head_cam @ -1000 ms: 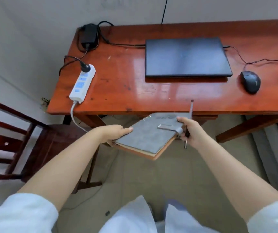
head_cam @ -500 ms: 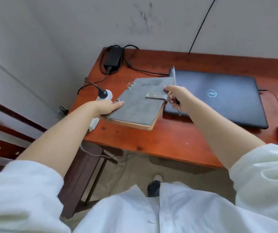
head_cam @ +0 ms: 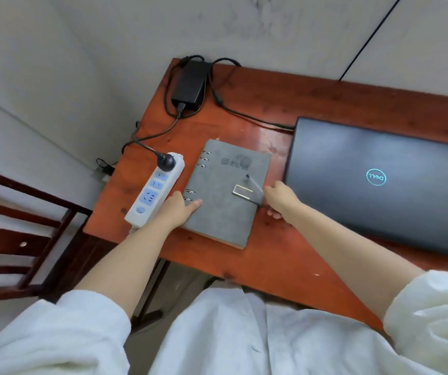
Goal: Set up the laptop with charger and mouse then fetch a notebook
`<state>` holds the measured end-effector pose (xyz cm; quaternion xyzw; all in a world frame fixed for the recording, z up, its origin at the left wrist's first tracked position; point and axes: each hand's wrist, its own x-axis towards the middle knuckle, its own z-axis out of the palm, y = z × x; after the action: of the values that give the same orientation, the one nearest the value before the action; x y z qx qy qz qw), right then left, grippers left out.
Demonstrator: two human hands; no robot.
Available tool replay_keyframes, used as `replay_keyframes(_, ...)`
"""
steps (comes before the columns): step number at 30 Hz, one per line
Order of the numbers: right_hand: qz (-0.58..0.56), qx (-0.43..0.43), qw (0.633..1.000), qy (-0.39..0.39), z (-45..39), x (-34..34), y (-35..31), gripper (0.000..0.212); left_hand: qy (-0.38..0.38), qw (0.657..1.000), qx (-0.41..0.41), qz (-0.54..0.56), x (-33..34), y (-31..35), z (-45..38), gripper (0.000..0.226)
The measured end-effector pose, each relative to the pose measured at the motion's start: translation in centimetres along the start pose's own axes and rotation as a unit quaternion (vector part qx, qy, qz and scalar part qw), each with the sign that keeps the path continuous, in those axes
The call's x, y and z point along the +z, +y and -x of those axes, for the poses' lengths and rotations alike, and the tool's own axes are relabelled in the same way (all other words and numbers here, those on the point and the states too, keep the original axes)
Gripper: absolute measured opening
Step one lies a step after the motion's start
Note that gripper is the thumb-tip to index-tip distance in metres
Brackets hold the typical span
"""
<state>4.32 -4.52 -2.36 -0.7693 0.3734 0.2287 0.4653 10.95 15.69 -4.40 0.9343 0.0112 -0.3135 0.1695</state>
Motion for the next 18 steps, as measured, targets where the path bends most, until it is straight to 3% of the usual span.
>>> replay_keyframes(3,0.051,-0.072,0.992,0.091,1.0,0.2,1.8,0.047,0.008,1.0,0.005,-0.013,0.6,-0.1,0.1,0.057)
replay_keyframes(6,0.028,-0.08,0.986,0.141,1.4,0.9,2.1,0.034,0.005,1.0,0.002,-0.031,0.7,-0.1,-0.1,0.057)
replay_keyframes(10,0.082,-0.089,0.984,0.13,1.9,2.0,1.3,0.049,0.009,0.999,-0.003,-0.039,0.7,0.0,0.2,0.058)
replay_keyframes(13,0.176,-0.076,0.971,0.14,1.7,2.6,0.9,0.029,0.012,0.999,-0.002,-0.052,0.7,-0.2,0.2,0.058)
replay_keyframes(18,0.27,-0.04,0.956,0.108,1.4,3.2,0.0,0.029,0.048,0.991,-0.002,-0.127,0.8,0.2,0.9,0.055)
